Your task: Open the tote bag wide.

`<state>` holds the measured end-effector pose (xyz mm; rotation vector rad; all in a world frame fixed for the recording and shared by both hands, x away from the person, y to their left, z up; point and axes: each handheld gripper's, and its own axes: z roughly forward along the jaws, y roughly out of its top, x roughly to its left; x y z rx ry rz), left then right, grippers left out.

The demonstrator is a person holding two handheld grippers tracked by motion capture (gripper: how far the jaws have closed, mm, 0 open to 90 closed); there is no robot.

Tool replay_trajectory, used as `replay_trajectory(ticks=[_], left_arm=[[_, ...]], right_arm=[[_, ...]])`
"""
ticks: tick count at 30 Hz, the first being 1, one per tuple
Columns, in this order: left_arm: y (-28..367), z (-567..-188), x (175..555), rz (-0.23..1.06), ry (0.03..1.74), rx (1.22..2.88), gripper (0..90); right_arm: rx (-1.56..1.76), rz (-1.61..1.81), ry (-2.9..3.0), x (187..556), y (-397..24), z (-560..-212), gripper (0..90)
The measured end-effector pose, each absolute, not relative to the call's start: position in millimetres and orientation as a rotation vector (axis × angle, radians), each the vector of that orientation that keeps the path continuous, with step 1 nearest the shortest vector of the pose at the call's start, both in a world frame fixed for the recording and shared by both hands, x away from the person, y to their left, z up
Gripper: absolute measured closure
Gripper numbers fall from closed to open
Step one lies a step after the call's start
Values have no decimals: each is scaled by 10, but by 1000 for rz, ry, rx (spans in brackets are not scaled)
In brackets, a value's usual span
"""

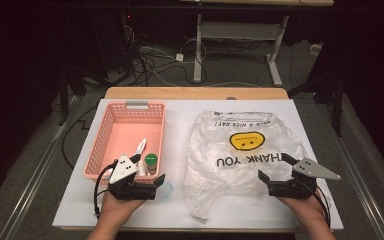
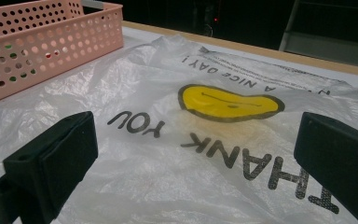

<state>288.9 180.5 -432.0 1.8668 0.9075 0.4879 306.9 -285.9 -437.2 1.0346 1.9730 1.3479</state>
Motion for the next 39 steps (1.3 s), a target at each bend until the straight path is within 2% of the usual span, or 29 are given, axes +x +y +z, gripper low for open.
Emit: replay_trajectory(ticks=[21, 39], left_arm=[[1818, -4303, 2896, 467, 901, 1870, 0], [1824, -4245, 2907, 485, 925, 1890, 0]], right_arm=[[1012, 1317, 1963, 3059, -2880, -4332, 2], [1126, 1216, 1926, 2989, -3364, -4271, 2]])
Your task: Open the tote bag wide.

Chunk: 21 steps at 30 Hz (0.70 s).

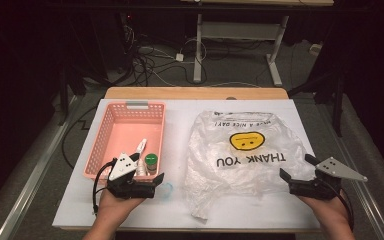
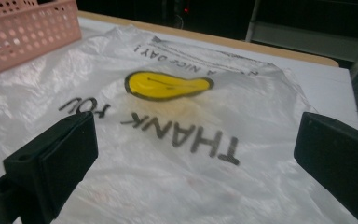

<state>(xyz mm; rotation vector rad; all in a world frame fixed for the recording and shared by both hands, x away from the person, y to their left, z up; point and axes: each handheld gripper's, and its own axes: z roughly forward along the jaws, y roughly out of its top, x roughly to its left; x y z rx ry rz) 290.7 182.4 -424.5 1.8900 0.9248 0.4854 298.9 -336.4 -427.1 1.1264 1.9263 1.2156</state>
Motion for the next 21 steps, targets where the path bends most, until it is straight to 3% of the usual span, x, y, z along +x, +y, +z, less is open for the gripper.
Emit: replay_trajectory(ticks=[10, 21], left_arm=[[1770, -4287, 2879, 467, 905, 1923, 0], [1803, -4273, 2862, 475, 923, 1910, 0]], right_arm=[[1240, 1178, 1869, 2849, -3720, -4325, 72], [1386, 1069, 1873, 2892, -4019, -4467, 285]])
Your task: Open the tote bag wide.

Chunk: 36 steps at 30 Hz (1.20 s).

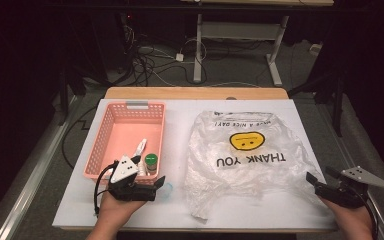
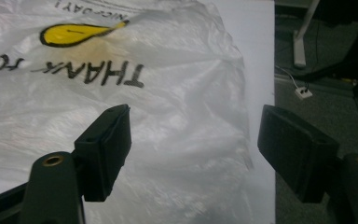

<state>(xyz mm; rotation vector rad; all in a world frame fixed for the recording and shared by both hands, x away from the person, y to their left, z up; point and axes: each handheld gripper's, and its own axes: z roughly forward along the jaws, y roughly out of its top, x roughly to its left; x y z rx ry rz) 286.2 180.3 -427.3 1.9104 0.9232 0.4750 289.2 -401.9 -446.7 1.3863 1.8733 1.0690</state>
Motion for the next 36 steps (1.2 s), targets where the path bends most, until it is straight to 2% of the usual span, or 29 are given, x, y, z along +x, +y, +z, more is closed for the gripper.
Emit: replay_trajectory(ticks=[7, 11, 14, 20, 24, 28, 36], left_arm=[[1806, -4282, 2861, 468, 919, 1902, 0], [1804, -4298, 2869, 453, 911, 1898, 0], [1803, -4307, 2871, 451, 911, 1882, 0], [1811, -4293, 2869, 462, 910, 1872, 0], [1801, -4268, 2868, 479, 900, 1868, 0], [1794, -4260, 2881, 479, 899, 1871, 0], [1776, -4248, 2903, 474, 894, 1869, 0]], right_arm=[[1468, 1042, 1896, 2925, -4135, -4573, 347], [1509, 1013, 1941, 2938, -4158, -4640, 442], [1526, 1005, 1948, 2938, -4161, -4662, 473], [1549, 962, 1985, 2939, -4164, -4718, 593], [1534, 938, 1988, 2924, -4152, -4718, 716], [1513, 942, 2017, 2899, -4150, -4716, 885], [1433, 981, 2049, 2745, -4003, -4591, 900]])
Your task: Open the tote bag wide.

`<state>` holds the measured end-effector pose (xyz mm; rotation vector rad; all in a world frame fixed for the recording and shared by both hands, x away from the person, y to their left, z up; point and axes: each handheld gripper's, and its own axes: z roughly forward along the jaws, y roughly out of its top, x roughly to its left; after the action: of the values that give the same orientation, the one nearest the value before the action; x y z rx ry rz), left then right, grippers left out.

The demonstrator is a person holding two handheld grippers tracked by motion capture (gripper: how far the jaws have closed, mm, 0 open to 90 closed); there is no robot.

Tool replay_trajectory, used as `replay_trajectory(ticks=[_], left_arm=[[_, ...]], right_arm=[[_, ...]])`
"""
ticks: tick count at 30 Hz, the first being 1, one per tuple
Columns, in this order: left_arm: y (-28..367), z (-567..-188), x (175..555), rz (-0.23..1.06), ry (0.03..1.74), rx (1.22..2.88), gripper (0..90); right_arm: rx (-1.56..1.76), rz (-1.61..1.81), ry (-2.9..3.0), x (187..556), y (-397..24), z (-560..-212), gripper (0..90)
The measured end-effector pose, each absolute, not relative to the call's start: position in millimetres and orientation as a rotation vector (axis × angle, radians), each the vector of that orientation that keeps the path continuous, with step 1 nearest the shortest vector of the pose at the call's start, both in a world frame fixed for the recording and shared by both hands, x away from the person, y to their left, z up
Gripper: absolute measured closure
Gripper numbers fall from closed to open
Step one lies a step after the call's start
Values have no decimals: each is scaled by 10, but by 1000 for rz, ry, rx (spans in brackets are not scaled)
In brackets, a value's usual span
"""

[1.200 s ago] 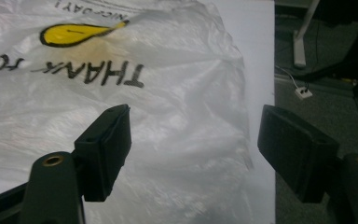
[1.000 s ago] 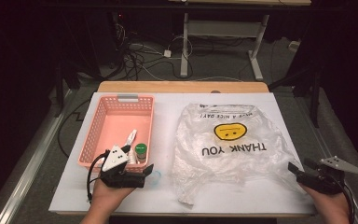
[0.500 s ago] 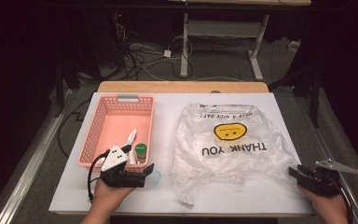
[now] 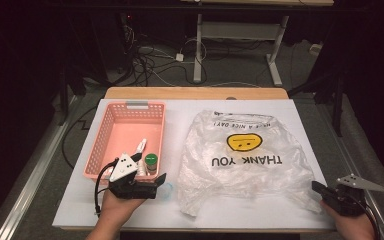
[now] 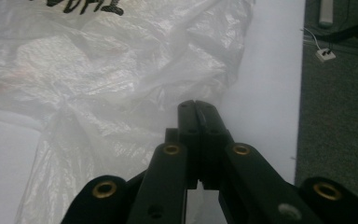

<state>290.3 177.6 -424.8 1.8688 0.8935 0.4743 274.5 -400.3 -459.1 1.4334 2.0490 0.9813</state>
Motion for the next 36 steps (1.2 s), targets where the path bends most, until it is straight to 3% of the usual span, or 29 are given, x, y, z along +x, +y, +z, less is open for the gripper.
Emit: replay_trajectory(ticks=[19, 24, 26, 31, 36], left_arm=[[1796, -4245, 2938, 469, 895, 1857, 0], [1801, -4247, 2937, 468, 897, 1863, 0], [1803, -4248, 2932, 467, 896, 1866, 0], [1793, -4259, 2926, 456, 893, 1876, 0], [1794, -4262, 2914, 457, 893, 1876, 0]], right_arm=[[1302, 1038, 2246, 2226, -3570, -4636, 900], [1271, 1070, 2236, 2224, -3562, -4586, 794], [1262, 1125, 2189, 2234, -3590, -4525, 709], [1260, 1166, 2120, 2459, -3644, -4424, 613], [1272, 1177, 2062, 2742, -3685, -4330, 600]])
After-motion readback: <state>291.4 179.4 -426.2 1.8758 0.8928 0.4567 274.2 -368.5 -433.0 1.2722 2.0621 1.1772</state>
